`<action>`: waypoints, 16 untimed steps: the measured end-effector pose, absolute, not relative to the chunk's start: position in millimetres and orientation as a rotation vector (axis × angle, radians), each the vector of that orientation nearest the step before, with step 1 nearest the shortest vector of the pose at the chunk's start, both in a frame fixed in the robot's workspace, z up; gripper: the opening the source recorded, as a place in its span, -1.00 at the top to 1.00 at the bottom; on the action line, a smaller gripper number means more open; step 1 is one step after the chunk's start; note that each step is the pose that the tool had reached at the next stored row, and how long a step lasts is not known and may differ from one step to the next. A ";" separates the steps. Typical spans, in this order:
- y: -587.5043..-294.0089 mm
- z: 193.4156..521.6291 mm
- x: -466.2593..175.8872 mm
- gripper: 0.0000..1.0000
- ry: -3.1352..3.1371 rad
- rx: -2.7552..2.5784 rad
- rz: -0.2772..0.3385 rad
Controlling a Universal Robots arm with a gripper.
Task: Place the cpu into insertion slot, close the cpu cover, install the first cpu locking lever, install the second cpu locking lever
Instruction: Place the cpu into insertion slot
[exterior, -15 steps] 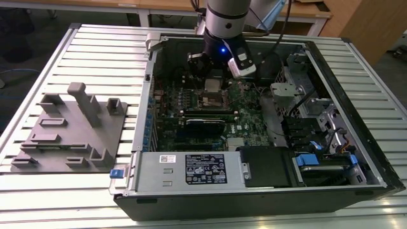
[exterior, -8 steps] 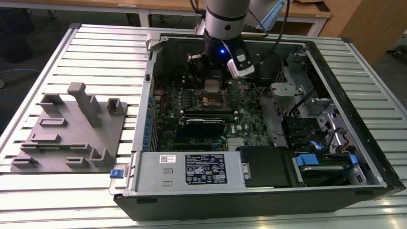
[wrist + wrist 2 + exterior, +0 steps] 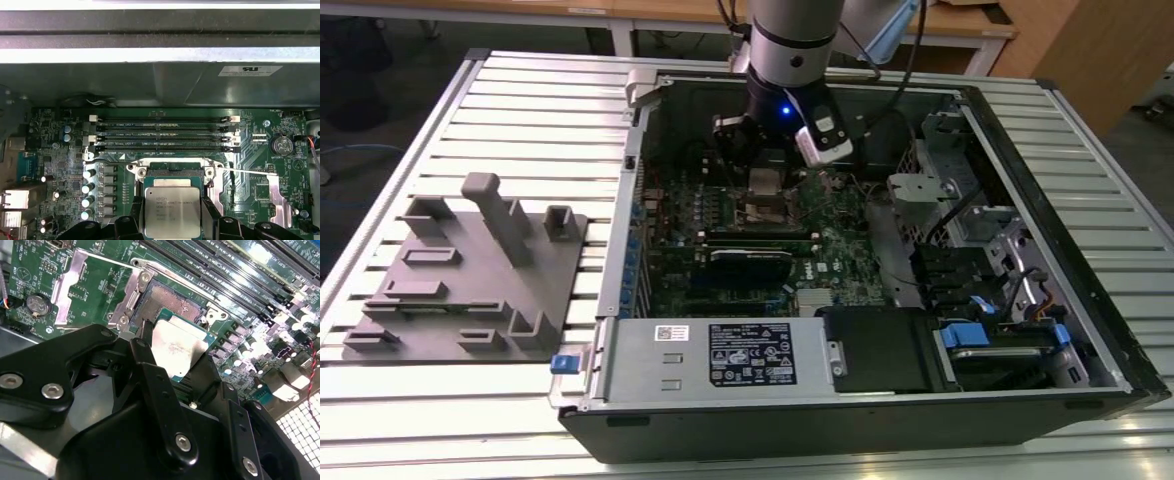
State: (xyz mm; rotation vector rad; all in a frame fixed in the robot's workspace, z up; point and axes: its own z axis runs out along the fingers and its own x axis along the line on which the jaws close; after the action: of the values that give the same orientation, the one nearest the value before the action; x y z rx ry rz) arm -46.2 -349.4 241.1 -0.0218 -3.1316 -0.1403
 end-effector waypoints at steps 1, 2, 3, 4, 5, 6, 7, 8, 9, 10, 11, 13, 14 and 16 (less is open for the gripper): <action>-349.4 241.0 -46.2 -0.08 -3.132 -0.022 -0.141; -349.4 241.0 -46.2 -0.08 -3.132 -0.023 -0.141; -349.4 241.0 -46.3 -0.08 -3.132 -0.033 -0.140; -349.4 240.8 -46.3 -0.08 -3.132 -0.054 -0.141; -349.4 240.7 -46.3 -0.08 -3.132 -0.082 -0.141; -349.4 240.5 -46.3 -0.08 -3.132 -0.113 -0.141; -349.4 240.3 -46.3 -0.08 -3.132 -0.141 -0.141; -349.4 240.2 -46.2 -0.08 -3.131 -0.170 -0.141; -349.4 240.0 -46.2 -0.08 -3.131 -0.198 -0.141; -349.4 239.8 -46.2 -0.08 -3.129 -0.226 -0.141; -349.4 239.7 -46.3 -0.08 -3.128 -0.254 -0.141; -349.4 239.3 -46.2 -0.08 -3.124 -0.312 -0.141; -349.4 239.1 -46.2 -0.08 -3.122 -0.340 -0.141; -349.4 238.8 -46.2 -0.08 -3.117 -0.397 -0.141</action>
State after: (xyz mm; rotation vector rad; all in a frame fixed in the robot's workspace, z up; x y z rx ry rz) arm -46.2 -349.4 238.8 -0.3966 -3.1174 -0.1413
